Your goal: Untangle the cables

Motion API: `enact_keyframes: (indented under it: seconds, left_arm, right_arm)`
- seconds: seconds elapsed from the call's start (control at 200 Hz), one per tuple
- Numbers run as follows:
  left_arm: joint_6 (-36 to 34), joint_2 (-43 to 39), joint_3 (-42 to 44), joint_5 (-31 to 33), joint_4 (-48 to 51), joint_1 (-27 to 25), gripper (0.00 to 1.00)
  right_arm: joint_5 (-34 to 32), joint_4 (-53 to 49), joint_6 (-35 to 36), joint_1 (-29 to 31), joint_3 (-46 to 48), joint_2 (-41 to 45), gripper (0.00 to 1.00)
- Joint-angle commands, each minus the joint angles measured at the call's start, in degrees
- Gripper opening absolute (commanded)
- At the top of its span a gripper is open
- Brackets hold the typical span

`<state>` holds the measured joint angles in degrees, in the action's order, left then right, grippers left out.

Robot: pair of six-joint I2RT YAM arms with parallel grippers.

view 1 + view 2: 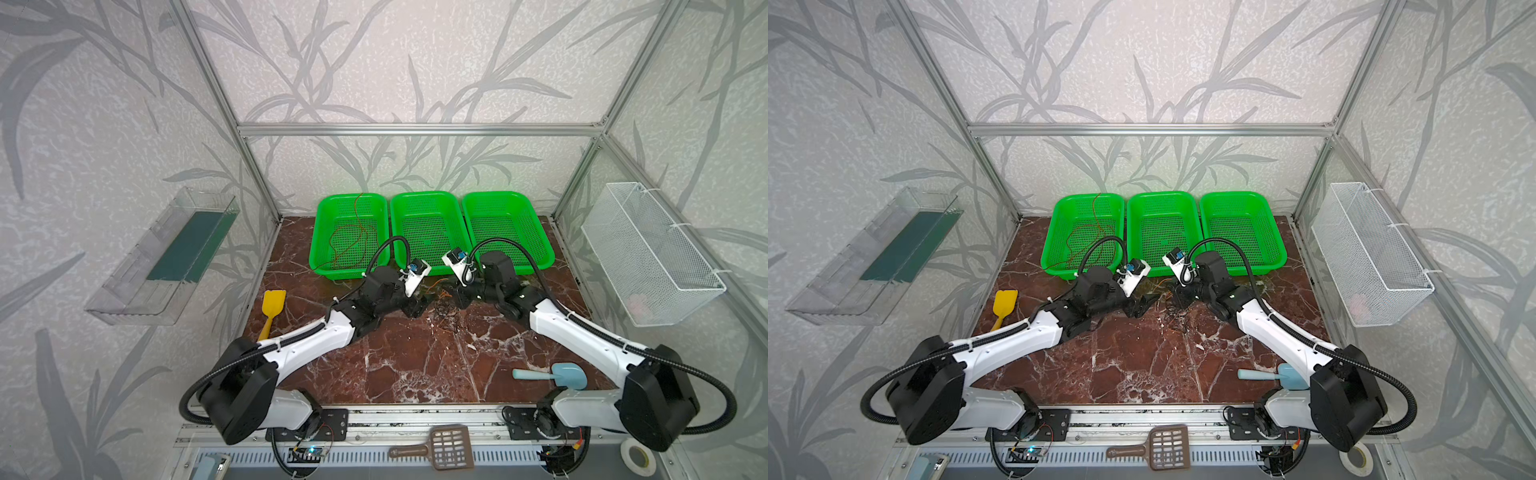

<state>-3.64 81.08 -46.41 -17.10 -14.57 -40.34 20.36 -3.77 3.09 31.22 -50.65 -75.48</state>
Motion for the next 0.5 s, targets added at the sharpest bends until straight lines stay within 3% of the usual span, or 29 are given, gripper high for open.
enact_keyframes:
  seconds: [0.0, 0.13, 0.295, 0.365, 0.495]
  left_arm:
    - [-1.7, 2.7, -3.3, -2.6, -2.5, -0.6, 0.68]
    - [-1.7, 4.9, -5.0, -0.2, -3.2, -0.8, 0.50]
    - [-1.9, 5.5, -6.6, 0.1, -2.8, -1.2, 0.15]
    - [-2.3, 5.0, -7.2, 0.8, -1.7, -1.7, 0.00]
    - [-2.7, 1.7, -7.7, 2.2, -1.5, -2.8, 0.00]
  right_arm:
    - [1.4, -1.5, 0.5, -0.1, -1.4, 0.7, 0.09]
    - [1.0, -1.6, 0.5, -0.1, -0.9, 1.0, 0.09]
    - [-0.7, -1.3, 0.3, -0.2, -0.1, 1.3, 0.12]
    - [-1.4, -0.7, 0.0, -0.2, 0.4, 1.3, 0.18]
    - [-2.0, 1.1, -1.7, -0.5, 2.1, 0.4, 0.25]
